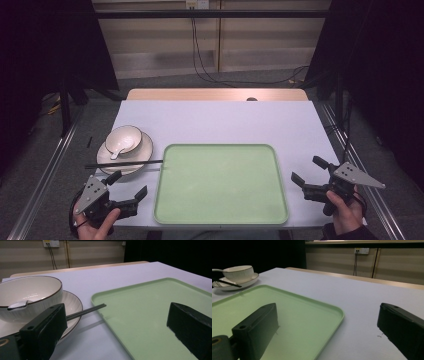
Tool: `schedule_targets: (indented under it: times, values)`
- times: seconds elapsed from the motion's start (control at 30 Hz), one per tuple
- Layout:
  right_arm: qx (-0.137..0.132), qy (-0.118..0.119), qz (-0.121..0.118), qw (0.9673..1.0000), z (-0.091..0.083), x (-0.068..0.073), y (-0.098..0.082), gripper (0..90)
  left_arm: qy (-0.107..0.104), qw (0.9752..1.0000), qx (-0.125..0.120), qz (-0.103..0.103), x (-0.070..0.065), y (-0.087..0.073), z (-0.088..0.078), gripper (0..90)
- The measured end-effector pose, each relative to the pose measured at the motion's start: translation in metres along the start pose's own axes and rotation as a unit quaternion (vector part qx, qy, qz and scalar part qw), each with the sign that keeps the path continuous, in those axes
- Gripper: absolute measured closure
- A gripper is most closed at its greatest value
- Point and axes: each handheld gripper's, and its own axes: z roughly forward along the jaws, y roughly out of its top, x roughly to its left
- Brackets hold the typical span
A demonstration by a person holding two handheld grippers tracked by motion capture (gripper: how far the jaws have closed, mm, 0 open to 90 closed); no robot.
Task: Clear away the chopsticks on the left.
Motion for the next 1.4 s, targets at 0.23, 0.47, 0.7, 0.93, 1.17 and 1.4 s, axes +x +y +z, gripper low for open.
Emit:
schedule_targets:
  times: [0.23, 0.47, 0.7, 0.93, 1.17, 1.4]
  values:
    - [0.003, 0.003, 0.001, 1.0000, 0.001, -0.001, 0.000, 2.9, -0.013, 0.9999, -0.006, 0.001, 0.000, 0.001, 0.000, 3.5]
    - [0.005, 0.007, -0.003, 1.0000, 0.001, 0.001, 0.000, 2.9, -0.024, 0.9997, -0.005, 0.005, 0.001, 0.002, -0.003, 4.3]
    - [0.004, 0.006, -0.003, 1.0000, 0.002, 0.001, 0.000, 2.9, -0.007, 0.9998, -0.008, 0.014, 0.006, 0.004, -0.011, 4.4]
    - [0.007, 0.005, -0.005, 0.9999, 0.002, 0.002, 0.000, 3.1, -0.021, 0.9990, 0.009, 0.039, 0.018, 0.009, -0.021, 7.5]
    - [0.008, 0.009, -0.010, 0.9999, 0.003, 0.003, 0.000, 3.1, -0.042, 0.9978, 0.041, 0.031, 0.044, 0.012, -0.027, 7.5]
    - [0.009, 0.004, -0.013, 0.9999, 0.003, 0.004, 0.000, 3.4, -0.071, 0.9944, 0.073, 0.026, 0.069, 0.016, -0.026, 10.2]
